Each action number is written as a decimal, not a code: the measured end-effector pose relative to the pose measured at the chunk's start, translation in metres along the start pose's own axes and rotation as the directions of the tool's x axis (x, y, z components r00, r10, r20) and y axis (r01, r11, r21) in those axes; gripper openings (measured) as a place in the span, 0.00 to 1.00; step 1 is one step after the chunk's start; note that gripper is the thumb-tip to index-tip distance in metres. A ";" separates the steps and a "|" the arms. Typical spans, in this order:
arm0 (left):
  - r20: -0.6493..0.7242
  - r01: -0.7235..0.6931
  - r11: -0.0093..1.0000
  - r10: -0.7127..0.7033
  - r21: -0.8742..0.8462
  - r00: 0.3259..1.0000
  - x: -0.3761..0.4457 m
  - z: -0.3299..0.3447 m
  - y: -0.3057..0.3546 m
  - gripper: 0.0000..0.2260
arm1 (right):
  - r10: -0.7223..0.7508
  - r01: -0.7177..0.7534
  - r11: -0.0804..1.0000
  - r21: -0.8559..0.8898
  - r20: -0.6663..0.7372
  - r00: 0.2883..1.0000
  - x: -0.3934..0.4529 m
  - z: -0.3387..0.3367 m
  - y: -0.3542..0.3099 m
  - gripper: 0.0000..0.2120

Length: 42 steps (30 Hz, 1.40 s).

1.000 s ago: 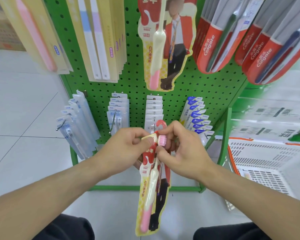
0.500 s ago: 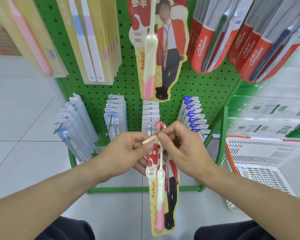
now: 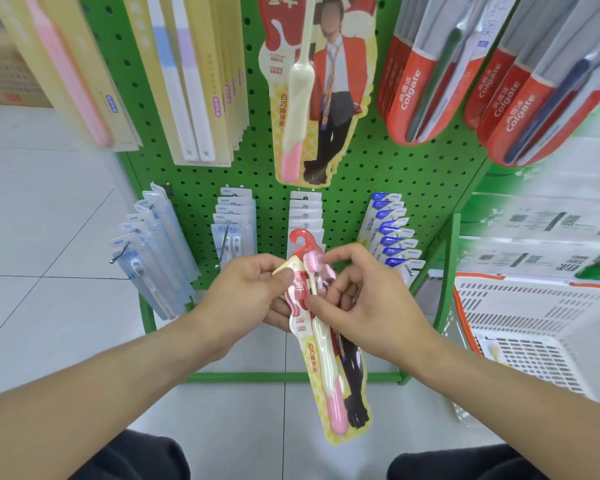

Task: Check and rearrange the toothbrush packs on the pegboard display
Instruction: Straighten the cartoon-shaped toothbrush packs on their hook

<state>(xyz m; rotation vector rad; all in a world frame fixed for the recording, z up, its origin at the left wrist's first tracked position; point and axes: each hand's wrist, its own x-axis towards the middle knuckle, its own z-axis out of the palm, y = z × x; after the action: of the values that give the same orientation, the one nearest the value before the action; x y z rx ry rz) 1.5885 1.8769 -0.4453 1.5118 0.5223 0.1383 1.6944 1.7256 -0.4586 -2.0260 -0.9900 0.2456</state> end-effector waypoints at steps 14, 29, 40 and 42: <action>-0.119 -0.020 0.999 0.014 -0.043 0.993 -0.002 -0.008 -0.008 0.08 | 0.210 -0.176 0.976 -0.129 0.342 0.916 -0.010 -0.011 -0.007 0.12; -0.277 -0.072 0.997 0.067 -0.010 0.958 0.003 -0.041 0.002 0.09 | 0.243 -0.187 0.942 -0.278 0.182 0.953 -0.007 -0.016 -0.001 0.31; -0.236 -0.045 0.999 0.039 -0.020 0.971 -0.002 -0.039 0.001 0.08 | 0.107 -0.327 0.919 0.221 0.657 0.746 -0.008 -0.012 0.018 0.16; -0.217 -0.042 0.999 0.044 0.013 0.975 -0.004 -0.038 0.002 0.15 | 0.111 -0.337 0.909 0.245 0.638 0.762 -0.007 -0.013 0.018 0.14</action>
<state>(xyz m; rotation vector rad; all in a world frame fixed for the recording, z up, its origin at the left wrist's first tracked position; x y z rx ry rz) 1.5701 1.9106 -0.4413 1.5249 0.6652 0.3386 1.7060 1.7071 -0.4655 -1.7479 -0.9796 1.1996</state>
